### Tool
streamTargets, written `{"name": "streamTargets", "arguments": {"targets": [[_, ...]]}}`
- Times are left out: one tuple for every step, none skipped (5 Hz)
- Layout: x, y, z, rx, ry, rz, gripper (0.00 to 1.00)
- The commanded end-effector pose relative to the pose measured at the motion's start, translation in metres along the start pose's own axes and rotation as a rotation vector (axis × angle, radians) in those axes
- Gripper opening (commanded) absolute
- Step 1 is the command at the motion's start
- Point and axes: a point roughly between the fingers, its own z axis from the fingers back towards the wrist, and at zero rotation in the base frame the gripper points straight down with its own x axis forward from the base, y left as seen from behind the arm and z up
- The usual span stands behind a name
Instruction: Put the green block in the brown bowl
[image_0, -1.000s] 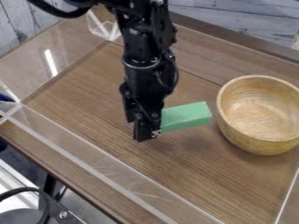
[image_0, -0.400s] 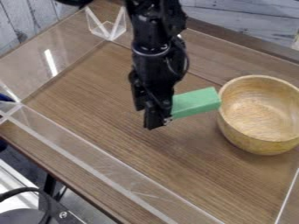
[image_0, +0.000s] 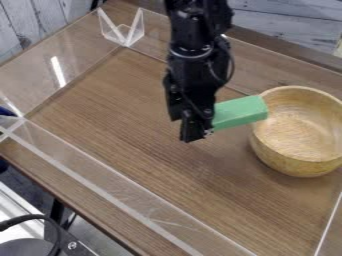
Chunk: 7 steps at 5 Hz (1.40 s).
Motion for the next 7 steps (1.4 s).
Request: {"name": "streamTargets", "arguments": {"targets": [[0.023, 0.005, 0.013, 0.039, -0.062, -0.025, 0.00], [0.039, -0.001, 0.014, 0.043, -0.077, -0.063, 0.00], [0.058, -0.007, 0.011, 0.044, -0.087, -0.098, 0.00], [0.078, -0.012, 0.005, 0.041, -0.093, -0.135, 0.00], [0.089, -0.015, 0.002, 0.040, -0.097, -0.156, 0.00], [0.096, -0.015, -0.002, 0.038, -0.098, -0.165, 0.00], [0.100, -0.015, -0.004, 0.038, -0.099, -0.169, 0.00]]}}
